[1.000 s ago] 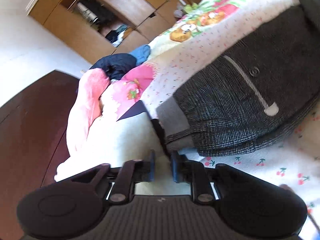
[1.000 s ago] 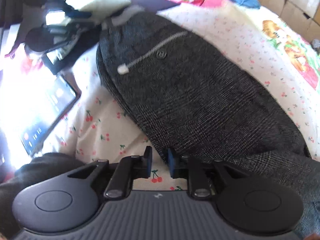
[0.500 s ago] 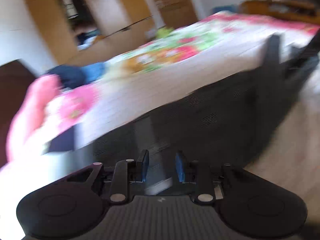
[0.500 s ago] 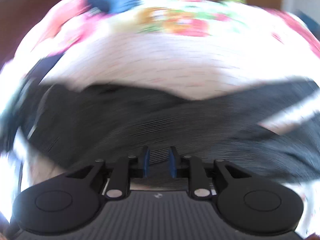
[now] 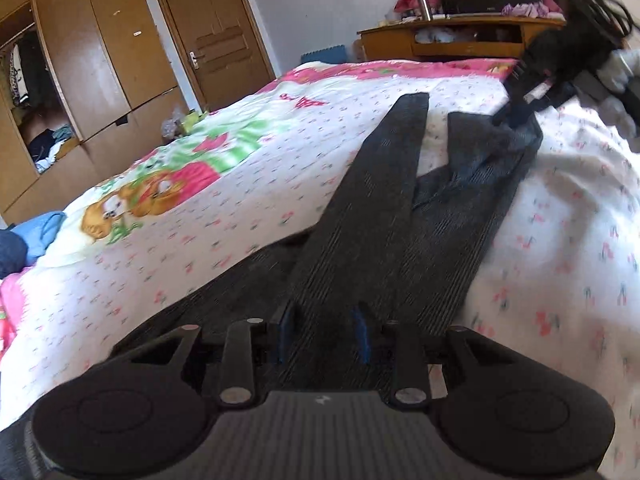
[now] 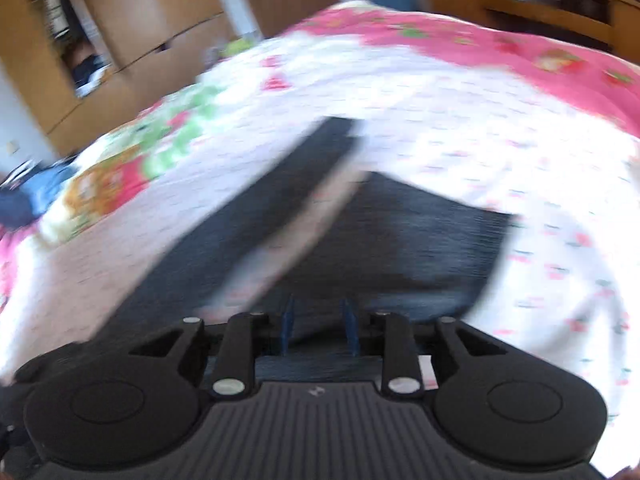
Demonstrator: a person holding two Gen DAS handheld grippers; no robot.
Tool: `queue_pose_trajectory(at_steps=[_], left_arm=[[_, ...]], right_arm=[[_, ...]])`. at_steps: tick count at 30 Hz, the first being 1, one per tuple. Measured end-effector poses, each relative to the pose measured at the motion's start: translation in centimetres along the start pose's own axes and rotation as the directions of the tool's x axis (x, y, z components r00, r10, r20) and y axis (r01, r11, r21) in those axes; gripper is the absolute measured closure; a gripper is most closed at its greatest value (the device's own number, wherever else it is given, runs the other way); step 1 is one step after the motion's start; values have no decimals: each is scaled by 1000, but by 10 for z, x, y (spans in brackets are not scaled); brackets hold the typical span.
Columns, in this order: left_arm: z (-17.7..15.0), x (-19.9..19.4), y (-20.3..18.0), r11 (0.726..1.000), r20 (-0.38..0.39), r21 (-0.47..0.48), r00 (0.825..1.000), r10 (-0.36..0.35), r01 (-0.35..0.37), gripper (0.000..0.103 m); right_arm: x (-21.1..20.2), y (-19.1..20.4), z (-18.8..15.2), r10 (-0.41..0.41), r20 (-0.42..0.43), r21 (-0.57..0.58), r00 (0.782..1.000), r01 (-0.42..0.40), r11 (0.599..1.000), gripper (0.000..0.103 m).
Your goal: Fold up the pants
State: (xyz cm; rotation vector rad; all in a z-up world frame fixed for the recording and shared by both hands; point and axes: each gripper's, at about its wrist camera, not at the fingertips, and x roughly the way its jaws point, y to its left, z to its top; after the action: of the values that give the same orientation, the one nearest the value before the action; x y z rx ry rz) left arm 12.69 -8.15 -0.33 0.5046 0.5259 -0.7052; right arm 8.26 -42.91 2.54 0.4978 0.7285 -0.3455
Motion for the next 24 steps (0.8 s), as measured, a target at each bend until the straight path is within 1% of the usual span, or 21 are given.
queue_pose_trajectory(at_steps=[2,3,5,8,9,10,11,12,13,14,15,16,17,20,21,22,24], left_arm=[[11,10,-4,1000,11,2,1000,-15,15,57],[16,13,-7,1000,17,6,1000,-22,22,57],[24,19,-15,999,22,24,999,-40,39,56],[33,27,-31,996,18,53,997,-72,71,56],[37,32,-36,995,14,57,996,-85,84,56],[41,36,-41,994,13,59,995,-94,94,56],[46,39,-45,993,14,62,995,-104,103,56],[50,42,-50,992,15,65,994,-110,109,56],[54,44,-53,991,16,71,994,-112,111,56],[57,46,-56,991,16,77,993,-114,112,56],[60,47,-58,990,16,83,993,-115,113,56],[62,48,-61,990,18,89,993,-114,112,56],[65,49,-63,989,19,94,994,-112,109,56],[69,50,-69,988,22,109,993,-116,113,56],[70,51,-72,987,23,114,992,-120,117,56],[71,52,-74,986,23,116,992,-125,122,56],[73,54,-79,984,21,118,990,-137,133,56]], right_arm=[[6,-25,-2,-42,-24,81,999,44,996,73],[9,-35,-3,-45,-28,120,999,48,992,73],[8,-57,-6,-42,-5,192,999,42,980,75],[15,-70,-5,-3,43,238,999,-7,971,73],[22,-75,-3,25,39,255,999,-34,966,69],[30,-79,-1,51,31,269,998,-58,961,69],[36,-79,2,62,44,279,997,-72,957,69],[38,-82,3,71,64,288,995,-86,954,74],[40,-82,7,79,68,299,995,-96,950,93],[41,-86,10,88,64,318,994,-104,942,101],[41,-91,12,113,65,345,991,-129,930,101],[38,-96,13,143,81,367,986,-163,916,101],[31,-101,13,156,99,378,983,-182,908,101],[5,-108,15,174,150,365,973,-218,905,101],[-4,-111,14,166,153,353,974,-211,912,101],[-7,-111,14,148,149,337,978,-191,922,95],[-12,-115,10,105,141,324,984,-146,934,94]])
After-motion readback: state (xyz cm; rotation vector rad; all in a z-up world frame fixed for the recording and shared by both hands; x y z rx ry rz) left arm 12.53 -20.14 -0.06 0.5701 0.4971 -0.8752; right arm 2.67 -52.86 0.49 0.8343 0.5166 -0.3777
